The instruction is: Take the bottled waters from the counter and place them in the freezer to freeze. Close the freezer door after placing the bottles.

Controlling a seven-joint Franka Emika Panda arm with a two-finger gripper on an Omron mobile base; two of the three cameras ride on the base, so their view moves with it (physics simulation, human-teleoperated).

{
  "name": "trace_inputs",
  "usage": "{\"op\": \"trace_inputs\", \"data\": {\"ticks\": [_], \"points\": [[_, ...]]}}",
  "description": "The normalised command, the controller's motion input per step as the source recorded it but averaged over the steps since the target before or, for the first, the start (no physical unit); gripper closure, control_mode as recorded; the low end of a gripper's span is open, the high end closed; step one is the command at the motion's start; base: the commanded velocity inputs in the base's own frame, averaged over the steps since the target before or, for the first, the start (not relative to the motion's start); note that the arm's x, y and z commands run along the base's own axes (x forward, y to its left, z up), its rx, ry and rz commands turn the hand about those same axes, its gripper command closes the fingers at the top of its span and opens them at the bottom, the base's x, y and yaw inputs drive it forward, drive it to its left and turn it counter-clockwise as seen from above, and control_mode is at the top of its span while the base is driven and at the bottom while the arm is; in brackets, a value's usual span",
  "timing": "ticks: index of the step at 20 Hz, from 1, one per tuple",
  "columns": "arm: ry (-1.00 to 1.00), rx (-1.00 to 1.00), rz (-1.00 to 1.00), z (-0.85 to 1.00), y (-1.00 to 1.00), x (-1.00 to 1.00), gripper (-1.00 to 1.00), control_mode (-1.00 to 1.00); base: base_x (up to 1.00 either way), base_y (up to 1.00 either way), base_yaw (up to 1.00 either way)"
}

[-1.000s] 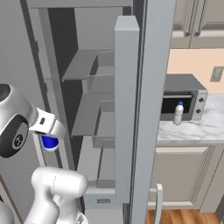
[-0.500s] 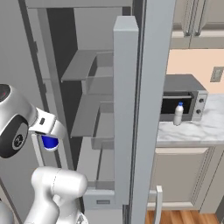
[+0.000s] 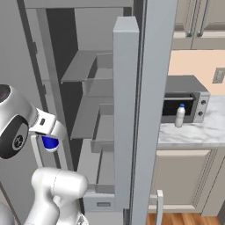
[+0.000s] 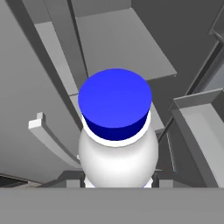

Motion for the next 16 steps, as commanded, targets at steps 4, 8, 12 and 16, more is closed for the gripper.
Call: {"op": "trace_inputs", "data": {"ticks": [4,8,12,16], "points": [[0.00,0.00,0.00,0.00,0.00,0.00,1.00,1.00,0.00,0.00,0.00],[0.00,0.00,0.00,0.00,0.00,0.00,1.00,1.00,0.00,0.00,0.00],[0.00,0.00,0.00,0.00,0.00,0.01,1.00,-1.00,0.00,0.00,0.00],[0.00,0.00,0.01,0.22,0.00,0.01,1.00,-1.00,0.00,0.00,0.00]]}}
